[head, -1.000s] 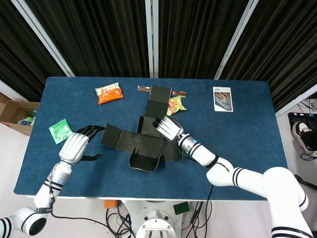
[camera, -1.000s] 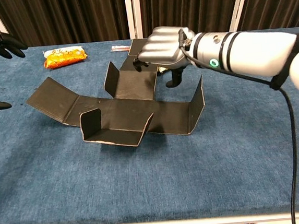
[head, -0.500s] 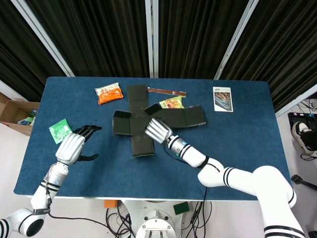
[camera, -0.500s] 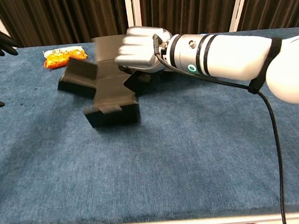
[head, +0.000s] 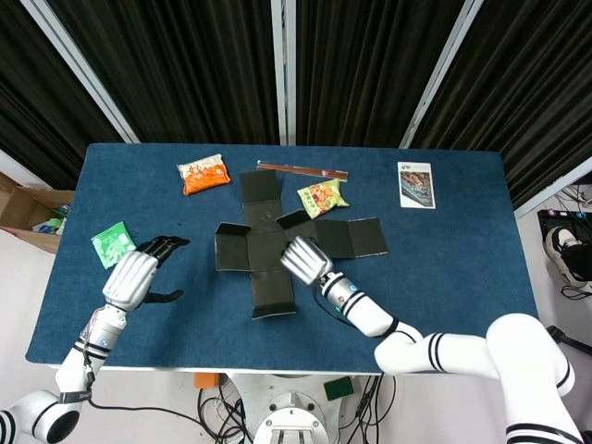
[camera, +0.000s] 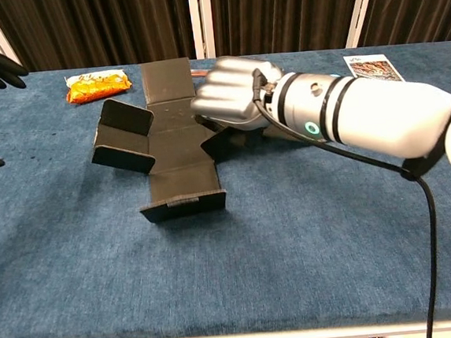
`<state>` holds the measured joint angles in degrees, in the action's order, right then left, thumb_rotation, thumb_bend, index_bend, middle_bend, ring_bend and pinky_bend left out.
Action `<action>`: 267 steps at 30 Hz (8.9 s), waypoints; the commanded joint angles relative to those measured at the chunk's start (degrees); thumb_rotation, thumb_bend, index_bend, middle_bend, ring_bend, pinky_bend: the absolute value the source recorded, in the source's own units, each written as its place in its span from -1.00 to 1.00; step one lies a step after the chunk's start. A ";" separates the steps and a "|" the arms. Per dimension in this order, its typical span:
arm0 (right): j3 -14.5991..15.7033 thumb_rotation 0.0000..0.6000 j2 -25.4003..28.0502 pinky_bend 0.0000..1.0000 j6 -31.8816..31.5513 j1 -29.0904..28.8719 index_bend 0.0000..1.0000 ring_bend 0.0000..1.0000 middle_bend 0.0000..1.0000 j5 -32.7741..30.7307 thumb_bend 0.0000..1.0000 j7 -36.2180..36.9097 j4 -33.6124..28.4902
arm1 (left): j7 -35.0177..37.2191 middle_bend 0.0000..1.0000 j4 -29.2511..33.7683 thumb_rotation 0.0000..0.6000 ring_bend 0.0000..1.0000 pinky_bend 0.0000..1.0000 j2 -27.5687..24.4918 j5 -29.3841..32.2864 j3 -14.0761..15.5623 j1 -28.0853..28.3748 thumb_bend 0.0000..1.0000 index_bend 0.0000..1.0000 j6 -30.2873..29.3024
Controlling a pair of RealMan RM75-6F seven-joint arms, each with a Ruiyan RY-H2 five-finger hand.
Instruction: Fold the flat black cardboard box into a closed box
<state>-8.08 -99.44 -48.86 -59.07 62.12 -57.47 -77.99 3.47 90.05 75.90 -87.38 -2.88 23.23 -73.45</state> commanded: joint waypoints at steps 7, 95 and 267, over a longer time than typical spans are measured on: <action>-7.16 1.00 8.09 1.00 -2.86 6.87 -1.00 0.55 -0.87 -21.32 -0.92 13.19 -12.81 | -0.30 -0.57 -0.31 1.00 -0.62 -0.31 -0.31 -0.11 0.53 -0.45 -1.00 -0.62 0.04; 6.62 1.00 5.37 1.00 -0.76 -16.88 -0.02 0.58 -0.35 -34.39 -0.43 6.31 0.08 | 13.70 -1.00 -15.89 1.00 -0.07 0.59 20.29 12.40 -8.46 12.26 -1.00 -1.00 21.06; 10.38 1.00 -16.29 1.00 -28.61 4.04 -0.19 0.56 -0.19 44.34 -0.83 60.76 44.11 | 47.08 -0.45 -32.91 0.62 0.07 0.56 26.85 -2.63 2.41 11.95 -1.00 -0.48 14.95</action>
<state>1.80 -115.15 -76.85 -54.91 105.95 2.79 -34.63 50.61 57.20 102.71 -89.98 -0.51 35.11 -58.51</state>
